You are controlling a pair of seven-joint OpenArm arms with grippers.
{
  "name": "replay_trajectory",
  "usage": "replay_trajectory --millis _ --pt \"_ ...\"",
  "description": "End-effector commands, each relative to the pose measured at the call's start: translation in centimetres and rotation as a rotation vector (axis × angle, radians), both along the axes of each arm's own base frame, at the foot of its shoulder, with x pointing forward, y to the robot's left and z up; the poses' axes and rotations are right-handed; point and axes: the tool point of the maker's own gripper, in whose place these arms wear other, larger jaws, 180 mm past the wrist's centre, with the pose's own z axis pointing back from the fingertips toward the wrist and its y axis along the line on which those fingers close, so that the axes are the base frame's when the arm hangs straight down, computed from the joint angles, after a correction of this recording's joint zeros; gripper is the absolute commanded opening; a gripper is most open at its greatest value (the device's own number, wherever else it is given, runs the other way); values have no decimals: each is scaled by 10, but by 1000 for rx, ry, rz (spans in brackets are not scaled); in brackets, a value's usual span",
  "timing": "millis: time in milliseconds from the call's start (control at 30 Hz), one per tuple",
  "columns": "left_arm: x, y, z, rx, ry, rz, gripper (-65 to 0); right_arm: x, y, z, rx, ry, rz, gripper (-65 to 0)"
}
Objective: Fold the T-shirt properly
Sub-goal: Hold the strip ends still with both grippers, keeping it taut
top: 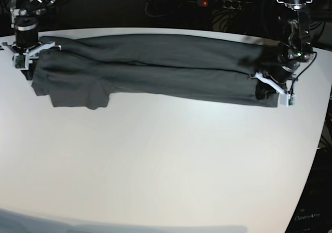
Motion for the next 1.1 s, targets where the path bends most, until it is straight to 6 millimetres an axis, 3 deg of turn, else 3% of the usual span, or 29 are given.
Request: replay_trajectory --millis 0,167,300,500,700,1067 --pt "-44 11 -38 91 234 -16 -617 1 -3 12 -18 -38 5 -576" --pt "-44 11 -38 91 234 -16 -617 -6 2 5 -9 -12 20 -422" --pt "-44 11 -38 91 234 -16 -617 -5 10 2 1 -5 43 -361" --pt "-45 11 -38 91 236 -16 -617 -1 15 -1 13 -4 59 -361" --pt "-45 11 -38 92 236 -16 -617 -7 21 -19 55 33 62 -361" --pt "-45 7 -39 80 237 -13 -617 -7 18 -19 26 50 83 -361"
